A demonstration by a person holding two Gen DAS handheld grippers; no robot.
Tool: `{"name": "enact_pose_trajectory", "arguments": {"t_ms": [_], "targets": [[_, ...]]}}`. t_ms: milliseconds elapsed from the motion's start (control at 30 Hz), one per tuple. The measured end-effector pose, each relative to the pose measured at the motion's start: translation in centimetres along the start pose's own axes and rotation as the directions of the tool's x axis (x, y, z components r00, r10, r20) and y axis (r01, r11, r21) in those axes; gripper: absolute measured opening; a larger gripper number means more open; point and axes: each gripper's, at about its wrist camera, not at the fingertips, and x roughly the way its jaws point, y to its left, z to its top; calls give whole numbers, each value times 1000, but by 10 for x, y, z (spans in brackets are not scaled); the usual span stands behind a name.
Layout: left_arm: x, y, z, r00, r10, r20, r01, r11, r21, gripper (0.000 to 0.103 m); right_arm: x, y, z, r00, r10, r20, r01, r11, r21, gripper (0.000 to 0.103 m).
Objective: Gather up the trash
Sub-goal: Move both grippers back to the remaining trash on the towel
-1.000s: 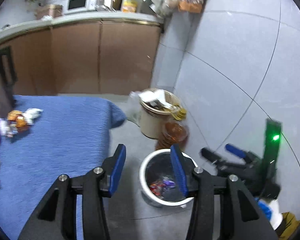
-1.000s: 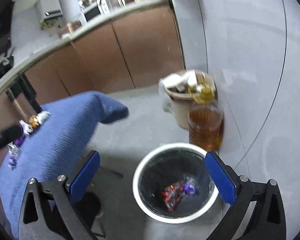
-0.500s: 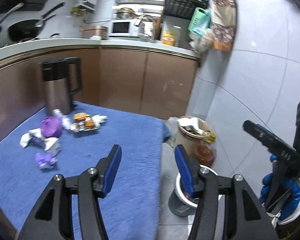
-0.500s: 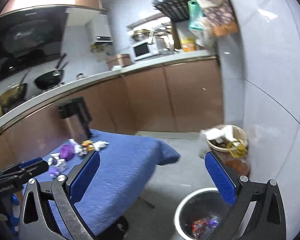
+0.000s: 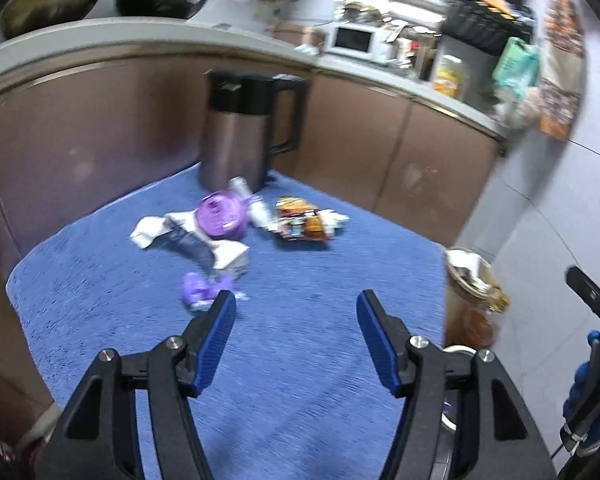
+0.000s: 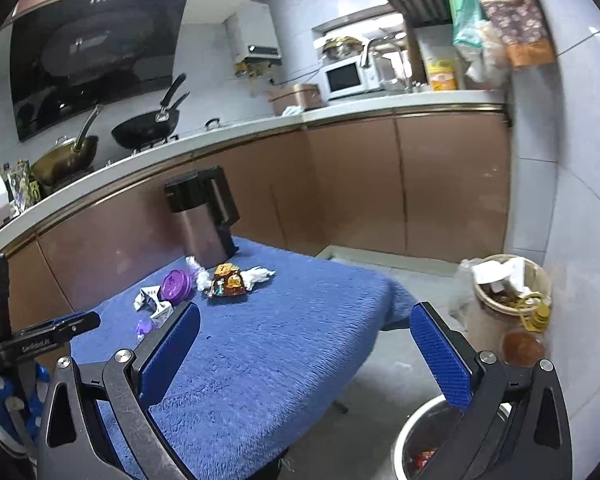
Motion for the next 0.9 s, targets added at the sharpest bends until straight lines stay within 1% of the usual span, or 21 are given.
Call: {"name": "enact_pose_trajectory", "arguments": {"t_ms": [100,167,200,267,433,533,600,733,767,867,900], "targets": [[29,19,10,998,37,-51,-39,998,-41,62,30,5,4,999,36,-38,-37,999,-23,103],[54,33,17,994,59,-96,-66,995,-75,62,52,9,6,996,57,-64,-60,997,-45,103],[70,42,22,990,67,-122,-79,992,-94,62,60,11,6,995,61,-73,-65,997,-51,103],[93,54,28,984,78,-162,-99,987,-125,62,90,15,6,991,82,-109,-90,994,-66,103],[149,81,45,964,100,-246,-152,967,-206,62,150,25,6,977,118,-179,-136,987,-91,103],[173,92,53,953,123,-278,-191,954,-233,62,186,35,8,967,141,-212,-166,980,-105,103],[187,99,54,941,135,-309,-216,945,-246,62,209,41,11,960,159,-232,-188,976,-110,103],[209,106,51,925,136,-355,-235,938,-255,62,255,58,14,940,203,-275,-240,964,-111,103],[212,107,51,927,125,-352,-227,937,-264,63,269,64,14,933,214,-290,-256,960,-116,103],[215,108,51,929,108,-354,-213,938,-273,63,302,82,16,914,241,-327,-296,947,-127,103],[216,108,51,929,105,-356,-211,939,-273,63,317,91,17,904,253,-346,-315,939,-137,103]]}}
